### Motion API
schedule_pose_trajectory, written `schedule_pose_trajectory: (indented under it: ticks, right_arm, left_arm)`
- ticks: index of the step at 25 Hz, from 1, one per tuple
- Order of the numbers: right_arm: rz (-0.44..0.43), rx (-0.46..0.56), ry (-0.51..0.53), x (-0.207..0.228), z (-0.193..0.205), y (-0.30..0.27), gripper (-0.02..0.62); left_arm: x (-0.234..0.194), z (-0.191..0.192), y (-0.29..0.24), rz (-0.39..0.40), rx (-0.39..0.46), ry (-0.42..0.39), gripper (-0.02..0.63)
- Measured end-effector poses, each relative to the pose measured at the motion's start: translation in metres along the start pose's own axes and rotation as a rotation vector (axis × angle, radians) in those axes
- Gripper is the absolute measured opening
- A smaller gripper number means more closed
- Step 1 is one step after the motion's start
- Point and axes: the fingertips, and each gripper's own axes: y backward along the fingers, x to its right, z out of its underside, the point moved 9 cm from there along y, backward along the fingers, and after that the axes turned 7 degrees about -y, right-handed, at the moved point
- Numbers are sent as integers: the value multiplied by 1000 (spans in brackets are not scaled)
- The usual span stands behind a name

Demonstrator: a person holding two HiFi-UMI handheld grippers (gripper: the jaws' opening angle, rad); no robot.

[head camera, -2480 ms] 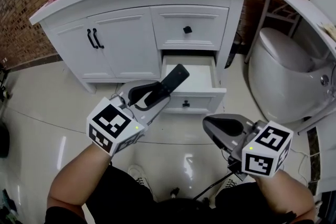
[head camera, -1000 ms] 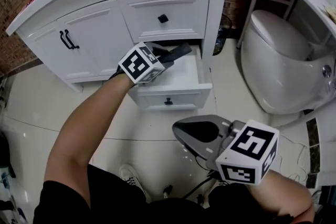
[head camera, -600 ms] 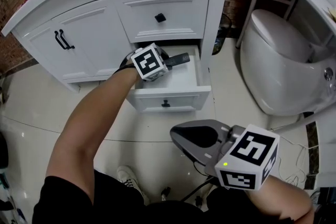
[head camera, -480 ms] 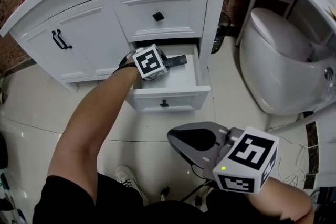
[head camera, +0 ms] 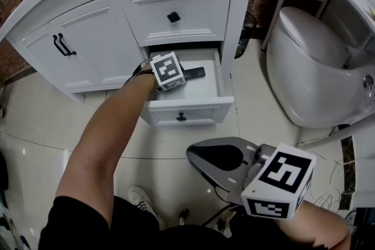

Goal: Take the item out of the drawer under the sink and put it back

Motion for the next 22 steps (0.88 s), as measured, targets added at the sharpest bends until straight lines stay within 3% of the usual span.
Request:
schedule_pose_trajectory:
  ticks: [5, 10, 17, 22]
  right_arm:
    - [8, 2, -4, 3, 0, 2, 3]
    - [12, 9, -4, 3, -1, 5, 3]
    - [23, 14, 12, 1, -1, 7, 3]
    - [52, 25, 36, -1, -3, 8, 3]
  left_arm:
    - [-9, -3, -13, -13, 35, -42, 170]
    - [-3, 6, -17, 37, -7, 26, 172]
    - [-7, 2, 6, -16, 57, 32, 169]
    - [-9, 9, 47, -100, 121, 130, 62]
